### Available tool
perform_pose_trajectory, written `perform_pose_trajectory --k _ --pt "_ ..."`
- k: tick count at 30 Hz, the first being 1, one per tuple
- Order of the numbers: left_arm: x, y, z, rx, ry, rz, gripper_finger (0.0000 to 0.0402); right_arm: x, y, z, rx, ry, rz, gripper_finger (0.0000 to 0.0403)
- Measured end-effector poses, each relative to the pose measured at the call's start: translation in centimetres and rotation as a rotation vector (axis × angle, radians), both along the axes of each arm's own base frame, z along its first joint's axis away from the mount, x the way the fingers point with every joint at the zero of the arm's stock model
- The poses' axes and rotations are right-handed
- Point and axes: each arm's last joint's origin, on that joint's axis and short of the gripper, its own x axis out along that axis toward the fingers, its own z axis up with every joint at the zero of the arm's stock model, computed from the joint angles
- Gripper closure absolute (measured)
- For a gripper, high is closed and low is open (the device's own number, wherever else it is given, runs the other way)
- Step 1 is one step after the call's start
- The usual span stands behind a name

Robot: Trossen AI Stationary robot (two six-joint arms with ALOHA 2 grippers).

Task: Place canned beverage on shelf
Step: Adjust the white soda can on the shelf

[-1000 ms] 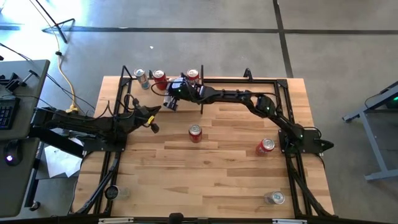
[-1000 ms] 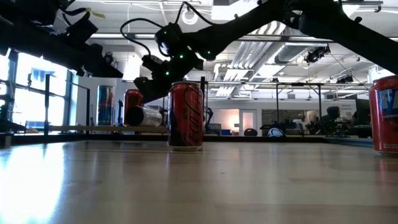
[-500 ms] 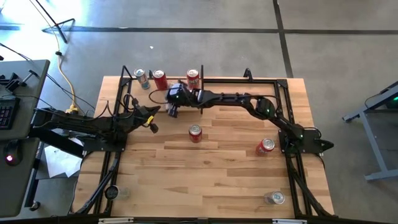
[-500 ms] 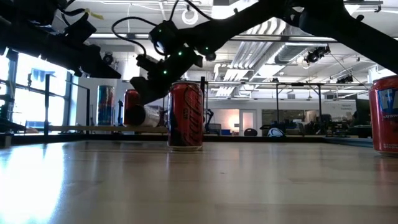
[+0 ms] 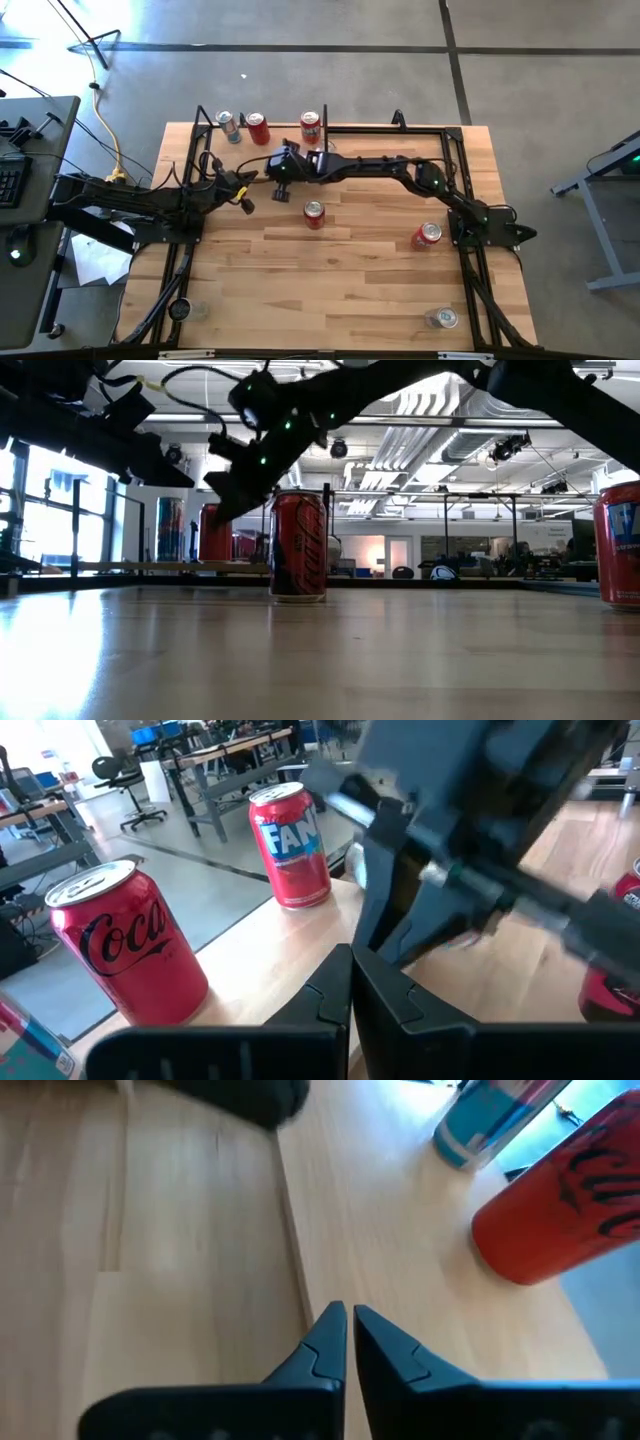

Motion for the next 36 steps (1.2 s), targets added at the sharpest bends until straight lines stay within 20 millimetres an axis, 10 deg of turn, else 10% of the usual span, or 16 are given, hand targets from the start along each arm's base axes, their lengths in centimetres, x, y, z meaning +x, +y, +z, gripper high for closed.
perform_pose_trajectory --k 11,20,30,36 --pt "0.1 -0.6 -0.1 -0.019 0.003 -0.052 0.0401 -3.1 5.6 7.1 -0.1 0.053 -0.027 0.0402" --pt "0.3 -0.7 -0.5 -0.084 0.002 -0.136 0.0401 -5.6 7.7 2.5 -0.132 0.107 -0.186 0.0403" --pt "1.8 1.3 -0.4 -0.217 -0.054 -0.148 0.0393 -15.8 9.4 4.0 -0.044 -0.213 -0.276 0.0403" --pt "4.6 2.7 1.7 -0.249 -0.08 -0.148 0.0316 -21.2 11.1 5.6 -0.075 -0.349 -0.326 0.0403"
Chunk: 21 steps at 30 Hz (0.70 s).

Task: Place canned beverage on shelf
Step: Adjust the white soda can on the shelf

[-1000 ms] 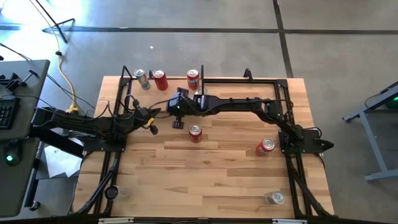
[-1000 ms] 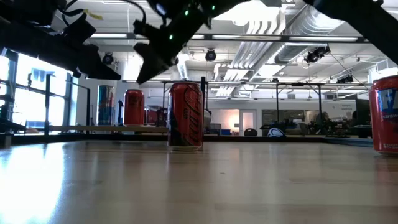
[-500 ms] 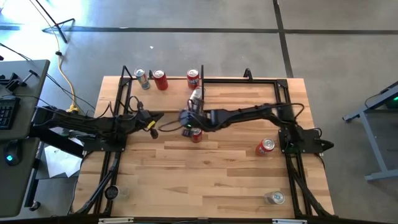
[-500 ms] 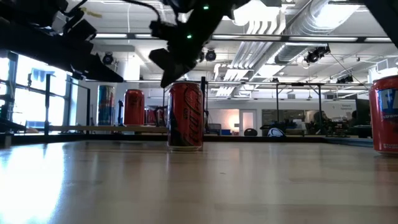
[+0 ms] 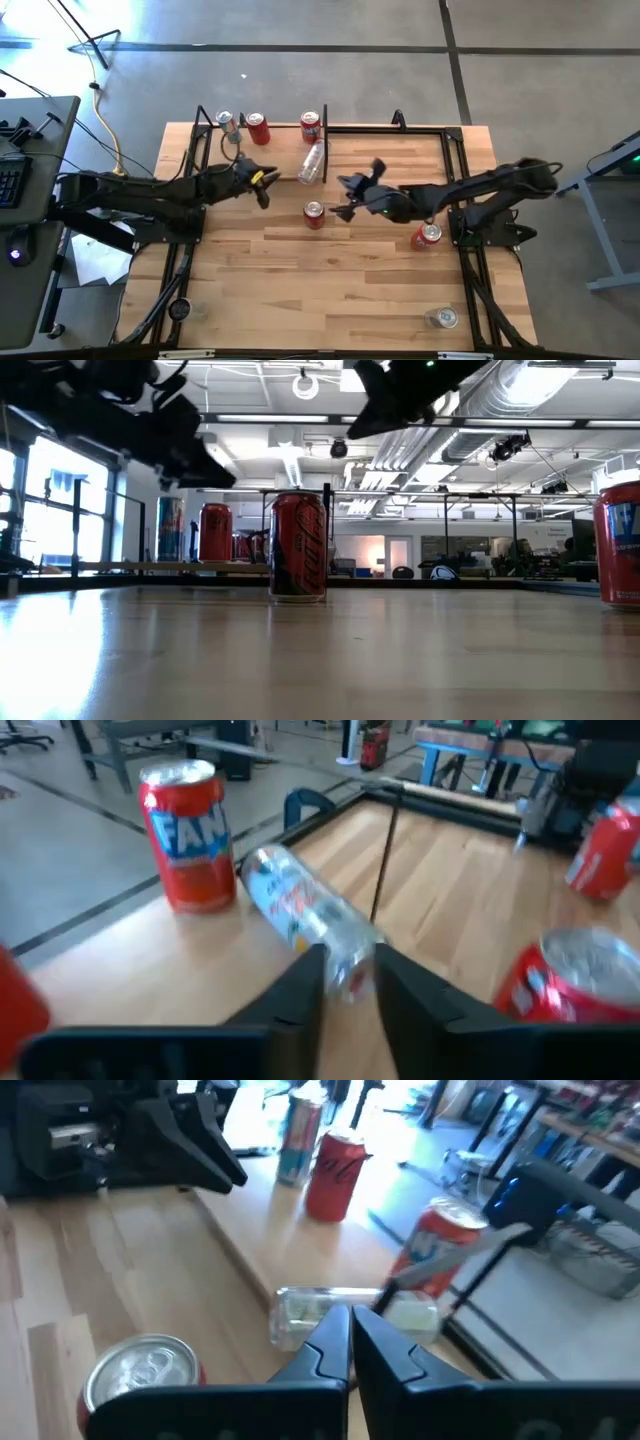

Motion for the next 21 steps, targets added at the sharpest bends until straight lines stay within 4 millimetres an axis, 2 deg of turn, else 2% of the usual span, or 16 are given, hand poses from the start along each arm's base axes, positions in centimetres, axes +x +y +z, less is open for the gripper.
perform_pose_trajectory --k 5,10,16,21 --pt "3.5 1.2 0.6 -0.08 0.029 -0.036 0.0216 -2.3 1.2 0.0 -0.016 -0.04 0.0 0.0403" --pt "7.0 3.1 0.0 -0.146 0.104 -0.035 0.0138 -2.8 1.7 -0.5 -0.017 -0.036 -0.002 0.0403" --pt "10.1 4.9 -1.0 -0.19 0.202 -0.012 0.0116 -2.7 1.8 -0.6 -0.026 -0.03 -0.008 0.0403" --pt "11.3 5.9 -2.1 -0.215 0.234 0.031 0.0116 -2.7 1.7 -0.6 -0.039 -0.025 -0.017 0.0403"
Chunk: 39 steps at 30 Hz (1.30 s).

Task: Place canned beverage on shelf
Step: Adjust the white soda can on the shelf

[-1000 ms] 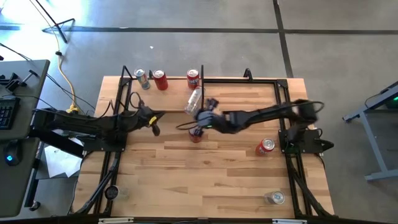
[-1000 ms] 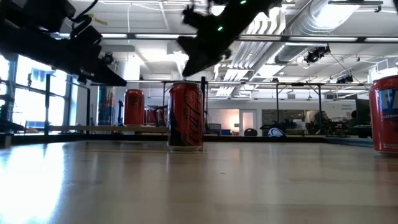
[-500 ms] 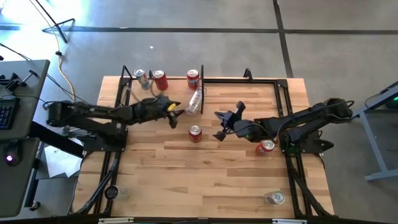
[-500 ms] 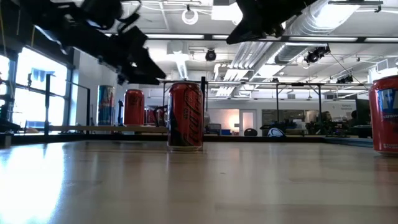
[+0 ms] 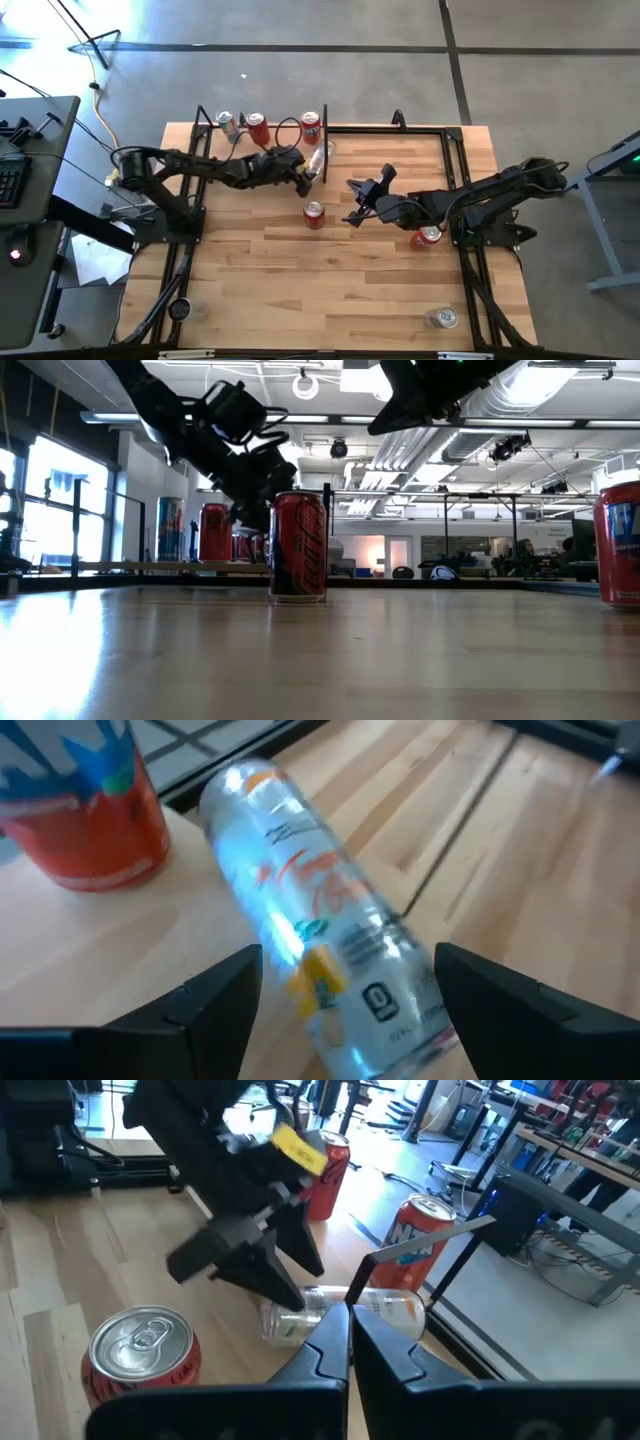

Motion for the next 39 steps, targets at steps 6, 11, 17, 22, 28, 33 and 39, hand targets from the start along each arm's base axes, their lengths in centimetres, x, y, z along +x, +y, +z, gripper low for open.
perform_pose_trajectory --k 6,11,17,22,28,33,39 --pt "0.5 0.4 -1.2 -0.018 0.039 0.012 0.0116 0.0 0.0 0.0 -0.002 0.002 0.001 0.0403" --pt "0.7 0.4 -1.5 -0.011 0.045 0.006 0.0116 0.0 0.0 0.0 -0.002 0.002 0.001 0.0403" --pt "0.6 0.4 -1.5 0.049 0.086 -0.048 0.0117 0.0 0.0 0.0 -0.002 0.002 0.002 0.0403" --pt "0.6 0.4 -1.6 0.067 0.113 -0.067 0.0129 0.0 0.0 0.0 -0.002 0.002 0.002 0.0403" --pt "0.4 0.4 -1.6 0.089 0.155 -0.079 0.0167 0.0 0.0 0.0 -0.004 0.004 0.003 0.0403" --pt "-0.4 0.2 -1.0 0.096 0.212 -0.072 0.0168 0.0 0.0 0.0 -0.01 0.01 0.006 0.0403" --pt "-2.0 -0.5 0.8 0.111 0.266 -0.059 0.0168 0.0 0.0 -0.1 -0.012 0.019 0.006 0.0403"
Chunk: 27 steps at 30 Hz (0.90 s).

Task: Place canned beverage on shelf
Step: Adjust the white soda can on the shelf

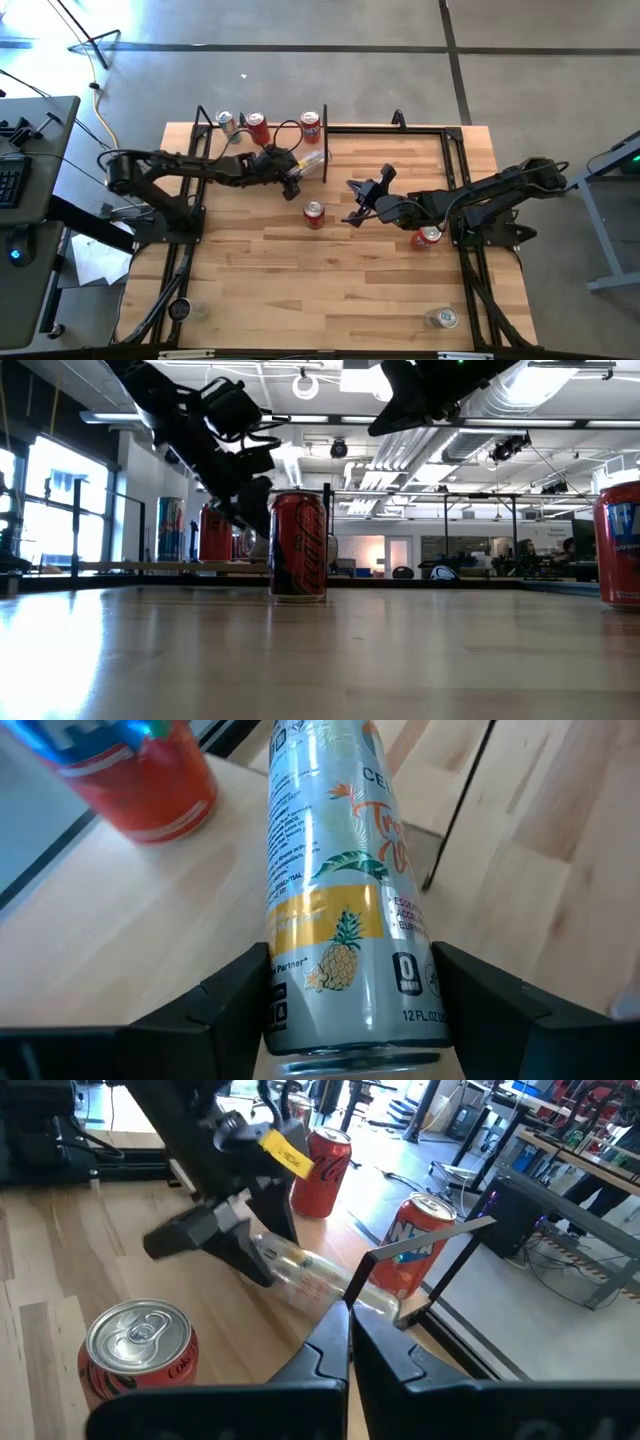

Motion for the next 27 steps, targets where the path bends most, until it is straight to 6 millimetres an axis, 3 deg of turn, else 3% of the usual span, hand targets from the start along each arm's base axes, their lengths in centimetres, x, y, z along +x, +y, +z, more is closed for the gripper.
perform_pose_trajectory --k 14,20,27 --pt "-3.8 -3.0 3.3 -0.019 0.044 0.029 0.0168 0.0 0.1 -0.1 -0.01 0.041 0.057 0.0403" --pt "-7.1 -4.3 1.5 -0.045 -0.044 0.045 0.0168 -0.4 0.2 -1.3 -0.001 -0.034 0.073 0.0403" --pt "-10.1 -6.2 0.8 -0.042 -0.381 -0.065 0.0168 -1.3 -0.9 -4.3 0.097 -0.291 0.208 0.0403"
